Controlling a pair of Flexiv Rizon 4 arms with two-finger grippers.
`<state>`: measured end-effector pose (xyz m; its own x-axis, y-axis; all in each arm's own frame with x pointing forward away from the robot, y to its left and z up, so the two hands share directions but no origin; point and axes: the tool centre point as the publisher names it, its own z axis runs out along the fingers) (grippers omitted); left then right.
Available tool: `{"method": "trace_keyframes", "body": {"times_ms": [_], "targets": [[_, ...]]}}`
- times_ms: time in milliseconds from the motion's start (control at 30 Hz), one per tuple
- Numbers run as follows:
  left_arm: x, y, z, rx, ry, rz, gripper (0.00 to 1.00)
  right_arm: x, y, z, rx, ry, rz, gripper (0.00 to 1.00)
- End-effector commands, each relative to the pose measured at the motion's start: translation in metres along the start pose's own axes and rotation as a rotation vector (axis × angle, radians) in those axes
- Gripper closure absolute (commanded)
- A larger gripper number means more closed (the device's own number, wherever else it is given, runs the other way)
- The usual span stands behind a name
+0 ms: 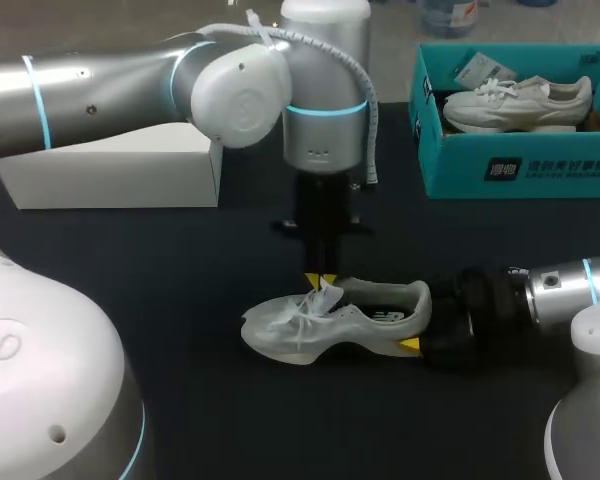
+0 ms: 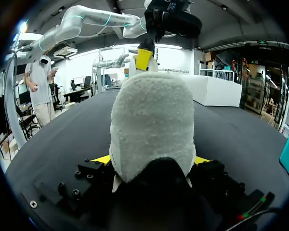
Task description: Take the shoe out of the shoebox, open the shoe tongue, remove and reinsert the insole, then place the shoe into the shoebox
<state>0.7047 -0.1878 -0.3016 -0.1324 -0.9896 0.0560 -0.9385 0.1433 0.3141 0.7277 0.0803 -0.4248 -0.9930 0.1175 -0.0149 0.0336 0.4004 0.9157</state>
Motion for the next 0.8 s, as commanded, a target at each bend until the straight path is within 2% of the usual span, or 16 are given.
{"method": "trace_keyframes", "body": {"times_ms": [33, 233, 600, 800], "targets": [[-0.015, 0.006, -0.009, 0.008, 0.135, 0.000, 1.00, 0.000, -0.002, 0.004, 0.005, -0.001, 0.001, 1.00], [-0.031, 0.006, -0.014, 0.020, 0.159, -0.040, 1.00, 0.000, -0.002, 0.004, 0.005, -0.001, 0.001, 1.00], [-0.063, -0.007, 0.009, -0.001, 0.106, -0.140, 1.00, 0.000, -0.002, 0.004, 0.005, -0.001, 0.001, 1.00], [-0.074, -0.015, 0.026, -0.003, 0.054, -0.184, 1.00, 0.000, -0.002, 0.004, 0.005, -0.001, 0.001, 1.00]]}}
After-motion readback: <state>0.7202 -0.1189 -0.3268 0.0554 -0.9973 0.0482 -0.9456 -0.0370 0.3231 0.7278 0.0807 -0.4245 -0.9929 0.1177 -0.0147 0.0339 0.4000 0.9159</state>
